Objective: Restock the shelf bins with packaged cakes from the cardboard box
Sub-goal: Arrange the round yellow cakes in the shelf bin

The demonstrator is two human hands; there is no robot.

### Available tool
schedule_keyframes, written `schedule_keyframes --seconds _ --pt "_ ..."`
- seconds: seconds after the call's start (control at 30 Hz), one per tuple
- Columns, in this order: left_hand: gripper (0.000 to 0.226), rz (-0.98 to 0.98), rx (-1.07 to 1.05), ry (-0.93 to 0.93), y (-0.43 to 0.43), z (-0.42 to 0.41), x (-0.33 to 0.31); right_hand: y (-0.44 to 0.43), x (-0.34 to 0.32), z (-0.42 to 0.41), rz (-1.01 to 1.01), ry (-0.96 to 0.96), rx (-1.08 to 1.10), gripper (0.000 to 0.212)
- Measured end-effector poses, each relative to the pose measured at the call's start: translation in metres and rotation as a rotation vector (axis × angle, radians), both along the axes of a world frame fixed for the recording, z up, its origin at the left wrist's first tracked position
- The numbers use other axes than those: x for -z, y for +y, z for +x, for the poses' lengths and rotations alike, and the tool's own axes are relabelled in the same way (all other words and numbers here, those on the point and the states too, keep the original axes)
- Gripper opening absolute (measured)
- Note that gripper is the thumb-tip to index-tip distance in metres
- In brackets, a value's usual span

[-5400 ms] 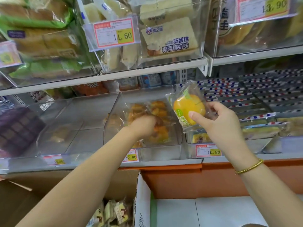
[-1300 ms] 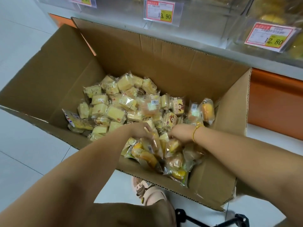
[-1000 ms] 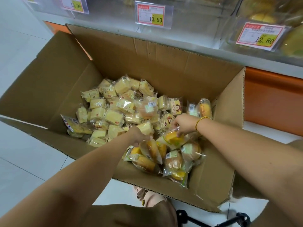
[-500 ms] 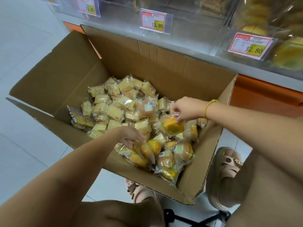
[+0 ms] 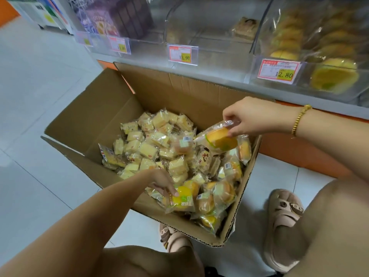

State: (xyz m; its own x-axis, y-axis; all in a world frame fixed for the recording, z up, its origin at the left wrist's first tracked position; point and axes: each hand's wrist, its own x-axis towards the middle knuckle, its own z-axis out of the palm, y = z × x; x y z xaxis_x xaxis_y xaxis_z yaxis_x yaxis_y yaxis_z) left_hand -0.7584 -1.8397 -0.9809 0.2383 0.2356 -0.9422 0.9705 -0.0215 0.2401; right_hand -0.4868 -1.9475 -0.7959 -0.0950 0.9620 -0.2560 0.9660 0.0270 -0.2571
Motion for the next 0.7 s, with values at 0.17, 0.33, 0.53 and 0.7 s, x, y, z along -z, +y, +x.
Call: schedule_keyframes --seconds 0.17,0.33,0.53,0.7 --pt "0.056 -0.113 0.006 -0.031 -0.006 0.017 -0.012 -0.029 -0.001 0.025 -0.003 0.069 0.073 0.017" --pt "0.058 -0.008 -0.107 -0.261 0.019 0.032 -0.045 -0.034 -0.018 0.040 0.126 0.172 0.187 0.018" --pt "0.051 0.483 -0.477 -0.760 0.056 0.077 -0.162 -0.034 -0.062 0.062 0.359 0.597 0.534 0.015" --pt "0.044 0.727 -0.505 -1.051 0.045 0.108 -0.240 -0.045 -0.081 0.091 0.432 0.878 0.740 0.016"
